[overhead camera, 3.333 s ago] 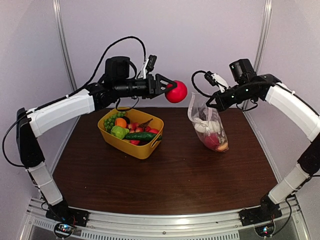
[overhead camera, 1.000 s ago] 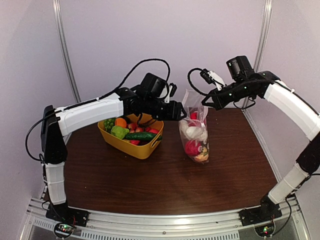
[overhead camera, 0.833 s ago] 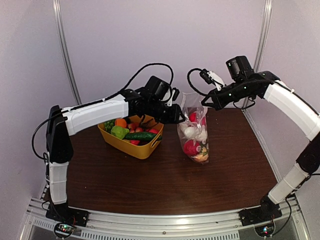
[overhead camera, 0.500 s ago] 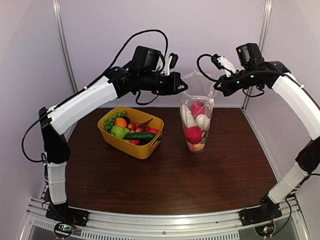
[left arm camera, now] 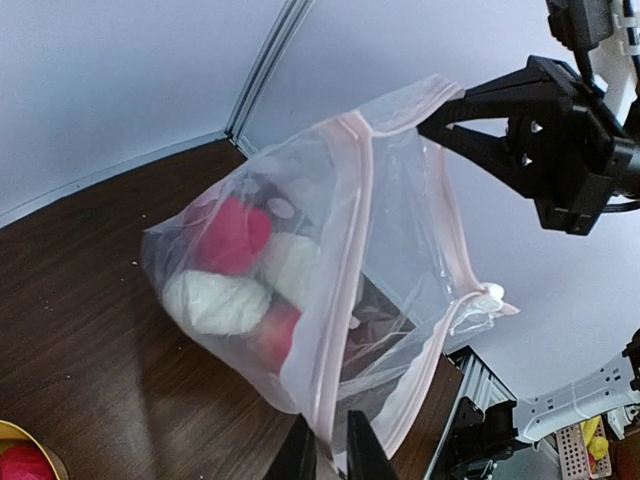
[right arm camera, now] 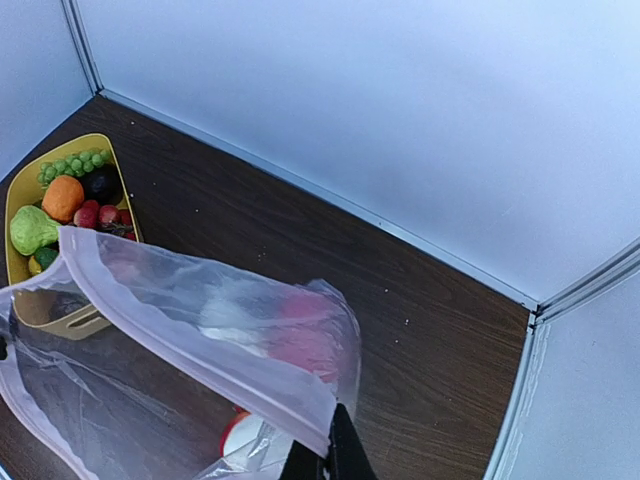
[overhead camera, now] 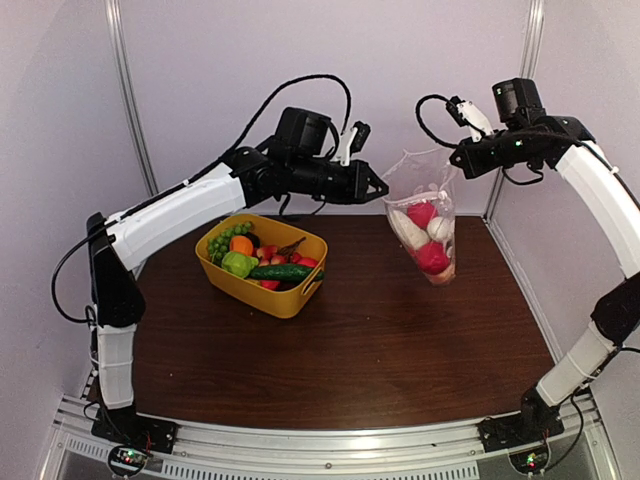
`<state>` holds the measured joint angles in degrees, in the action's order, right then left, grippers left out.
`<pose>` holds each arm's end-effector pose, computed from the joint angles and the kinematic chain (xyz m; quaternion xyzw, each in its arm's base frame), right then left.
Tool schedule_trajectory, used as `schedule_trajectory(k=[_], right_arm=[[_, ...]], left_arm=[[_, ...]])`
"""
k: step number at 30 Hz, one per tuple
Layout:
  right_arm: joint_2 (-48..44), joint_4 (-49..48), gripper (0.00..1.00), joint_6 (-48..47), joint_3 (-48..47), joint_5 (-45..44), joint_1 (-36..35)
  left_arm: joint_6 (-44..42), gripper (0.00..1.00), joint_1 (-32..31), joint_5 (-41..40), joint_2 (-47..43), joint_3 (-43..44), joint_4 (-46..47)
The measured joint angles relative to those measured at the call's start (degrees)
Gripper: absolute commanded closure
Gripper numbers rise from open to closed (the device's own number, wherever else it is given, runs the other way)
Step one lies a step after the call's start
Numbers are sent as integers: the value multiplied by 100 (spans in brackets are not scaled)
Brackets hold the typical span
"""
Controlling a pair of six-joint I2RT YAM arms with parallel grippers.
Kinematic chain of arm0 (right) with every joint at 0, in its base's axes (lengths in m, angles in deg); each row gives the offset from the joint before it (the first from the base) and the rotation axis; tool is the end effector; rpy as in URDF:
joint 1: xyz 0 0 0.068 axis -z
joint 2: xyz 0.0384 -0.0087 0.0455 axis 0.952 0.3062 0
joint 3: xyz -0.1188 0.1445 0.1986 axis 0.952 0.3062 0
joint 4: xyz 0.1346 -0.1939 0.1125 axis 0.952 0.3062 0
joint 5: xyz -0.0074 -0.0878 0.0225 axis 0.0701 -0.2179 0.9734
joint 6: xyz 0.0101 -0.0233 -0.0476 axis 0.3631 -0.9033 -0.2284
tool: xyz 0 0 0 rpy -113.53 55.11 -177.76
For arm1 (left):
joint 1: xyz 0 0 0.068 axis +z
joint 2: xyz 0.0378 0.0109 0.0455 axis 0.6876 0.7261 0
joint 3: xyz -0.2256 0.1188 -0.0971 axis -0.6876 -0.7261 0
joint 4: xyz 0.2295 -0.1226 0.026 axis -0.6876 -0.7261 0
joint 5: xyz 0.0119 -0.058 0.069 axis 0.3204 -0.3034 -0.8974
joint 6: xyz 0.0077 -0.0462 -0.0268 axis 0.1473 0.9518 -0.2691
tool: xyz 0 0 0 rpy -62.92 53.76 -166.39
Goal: Place the food in the zip-top bag and seal the zipper
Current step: Adjust the zipper food storage bag, then pick up the fake fruit from the bin.
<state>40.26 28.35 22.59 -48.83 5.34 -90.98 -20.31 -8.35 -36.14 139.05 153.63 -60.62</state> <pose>0.2951 0.1065 0.4629 -0.2622 0.8367 0.1037 0.4695 0.2888 -0.3832 0.3993 0.2049 0.7881 -0.4723 0.3374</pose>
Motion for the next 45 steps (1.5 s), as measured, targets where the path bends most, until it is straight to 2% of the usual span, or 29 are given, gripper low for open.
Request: schedule_trajectory(k=[1, 3, 5, 7, 9, 16, 21, 24, 30, 38, 45], right_arm=[[0, 0, 100, 2, -2, 0, 7], [0, 0, 100, 15, -9, -2, 11], [0, 4, 100, 20, -9, -4, 11], [0, 7, 100, 17, -7, -15, 11], [-4, -9, 100, 20, 24, -17, 11], [-131, -173, 100, 59, 796, 212, 11], [-131, -269, 100, 98, 1196, 730, -7], [-131, -356, 100, 129, 1220, 981, -48], [-131, -437, 100, 190, 1222, 1202, -151], [-131, -457, 100, 195, 1248, 1235, -210], [-131, -485, 100, 192, 1283, 1241, -214]], left_arm=[[-2, 78, 11, 33, 37, -24, -4], [-39, 56, 39, 103, 79, -48, 2], [-81, 39, 70, 195, 79, -50, 20], [-149, 30, 94, 273, 68, -66, 57], [-199, 26, 116, 293, -2, -234, 111], [-479, 24, 330, -199, -992, -2017, -149], [-555, 22, 1182, -962, -1801, -3263, -671], [-612, 21, 1770, -1543, -2111, -3722, -1051], [-785, 17, 2170, -2271, -2192, -3864, -1631], [-1126, 15, 2262, -2260, -1775, -3770, -2203], [-1274, 23, 2262, -2201, -1377, -3720, -2404]])
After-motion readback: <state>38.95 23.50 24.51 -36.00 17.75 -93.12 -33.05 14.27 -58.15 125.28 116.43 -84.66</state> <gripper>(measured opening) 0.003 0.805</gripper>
